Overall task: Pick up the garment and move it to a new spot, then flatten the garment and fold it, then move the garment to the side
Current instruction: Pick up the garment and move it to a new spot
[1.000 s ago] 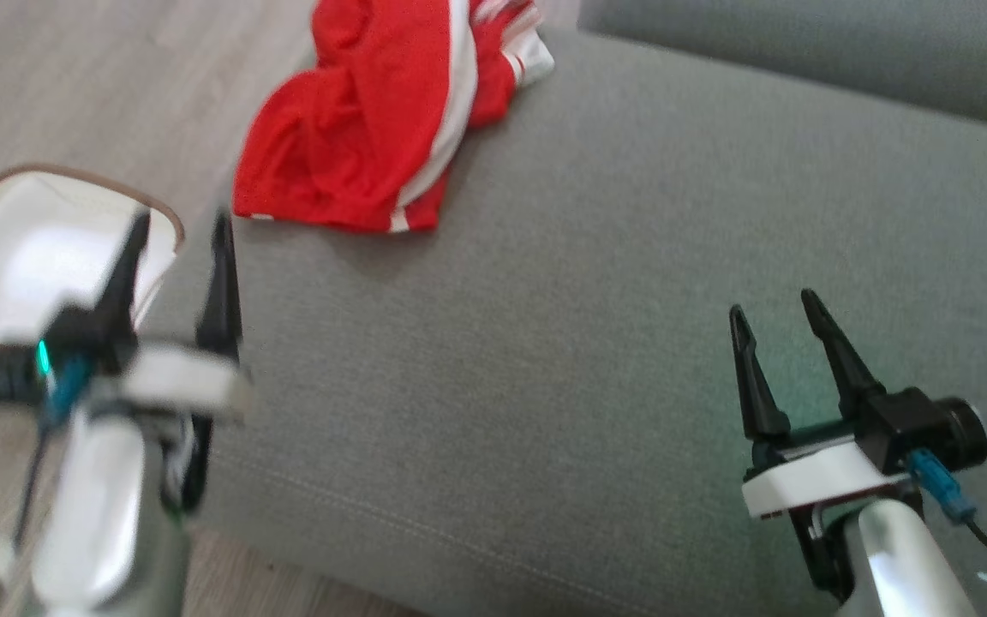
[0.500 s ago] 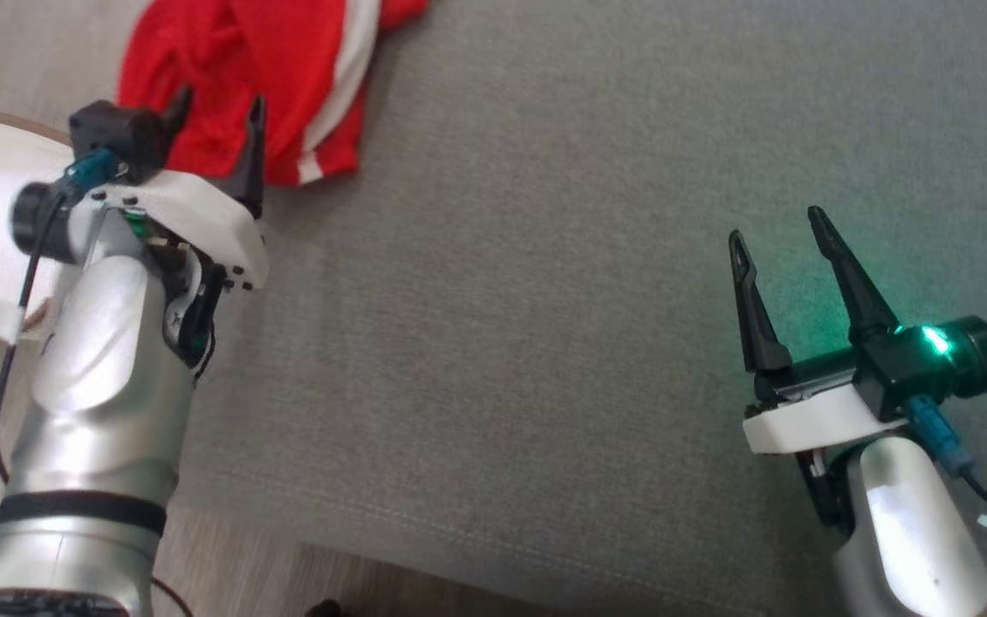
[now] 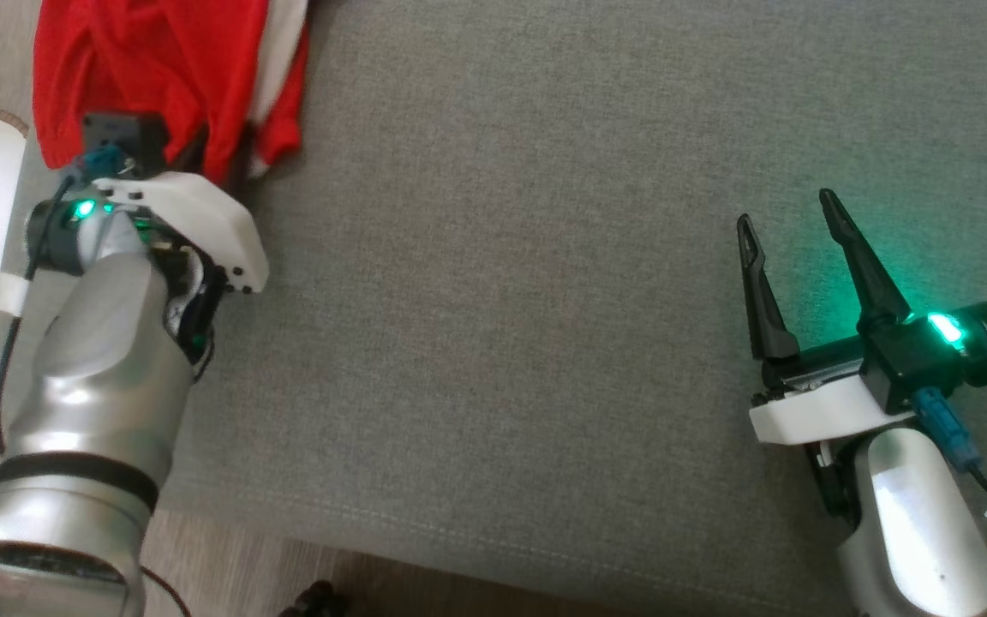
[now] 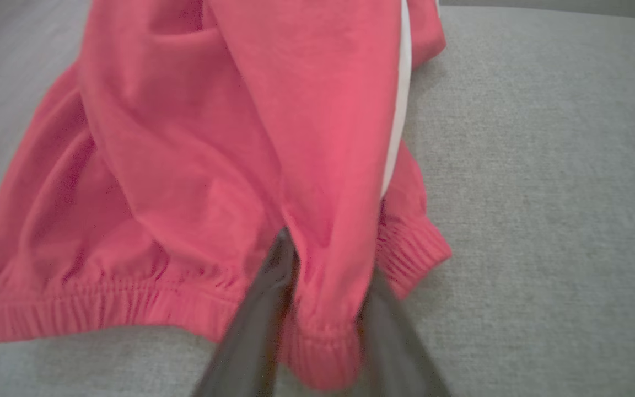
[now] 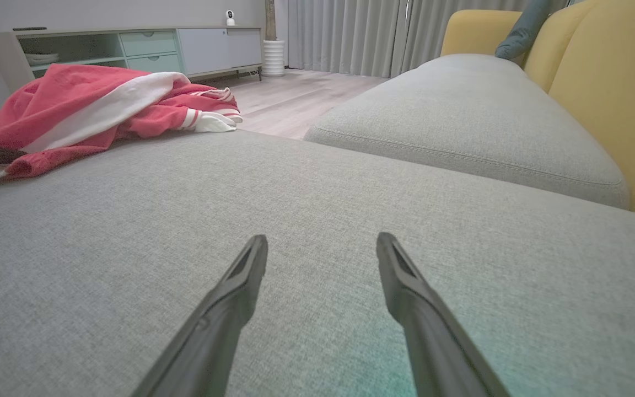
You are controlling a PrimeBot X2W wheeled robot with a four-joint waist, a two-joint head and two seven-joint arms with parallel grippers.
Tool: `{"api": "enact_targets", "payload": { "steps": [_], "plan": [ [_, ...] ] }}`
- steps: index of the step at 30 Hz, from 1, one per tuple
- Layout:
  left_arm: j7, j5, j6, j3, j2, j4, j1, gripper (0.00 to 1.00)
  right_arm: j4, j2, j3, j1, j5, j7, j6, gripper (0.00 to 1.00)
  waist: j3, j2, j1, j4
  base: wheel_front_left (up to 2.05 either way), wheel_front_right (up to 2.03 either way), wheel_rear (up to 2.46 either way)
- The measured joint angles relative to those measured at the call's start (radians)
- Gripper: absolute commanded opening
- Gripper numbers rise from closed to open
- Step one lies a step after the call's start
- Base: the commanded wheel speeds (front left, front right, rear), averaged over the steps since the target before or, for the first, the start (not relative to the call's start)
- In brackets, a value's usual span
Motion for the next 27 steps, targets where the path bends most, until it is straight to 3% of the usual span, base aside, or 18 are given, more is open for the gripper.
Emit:
{"api": "enact_targets", "payload": {
  "steps": [1, 8, 12, 20, 27],
  "plan": [
    [-0.006, -0.004, 0.0, -0.003, 0.003, 0.015, -0.006, 0.0, 0.001, 0.0, 0.002, 0.0, 0.002, 0.0, 0.0, 1.0, -0.002, 0.0, -0.0001, -0.002, 0.0, 0.0, 0.0],
    [-0.058, -0.012, 0.0, -0.041, 0.019, 0.048, -0.026, 0.0, 0.03, 0.0, 0.005, -0.002, 0.035, -0.002, 0.0, 1.0, -0.045, 0.0, -0.0001, -0.008, 0.0, 0.0, 0.0],
    [-0.073, 0.002, 0.0, -0.066, 0.059, 0.03, -0.047, 0.0, 0.054, 0.0, 0.005, -0.002, 0.072, -0.01, 0.0, 1.0, -0.095, 0.0, -0.0002, -0.012, 0.0, 0.0, 0.0],
    [-0.082, 0.07, 0.0, -0.135, 0.141, -0.09, -0.111, 0.0, 0.085, 0.0, -0.007, 0.005, 0.154, -0.013, 0.0, 1.0, -0.225, 0.0, -0.0002, -0.038, 0.0, 0.0, 0.0],
    [-0.058, 0.088, 0.0, -0.254, 0.151, -0.25, -0.145, 0.0, 0.085, 0.001, -0.036, 0.068, 0.205, -0.014, 0.0, 1.0, -0.322, 0.0, -0.0002, -0.1, 0.0, 0.0, 0.0]
  ]
}}
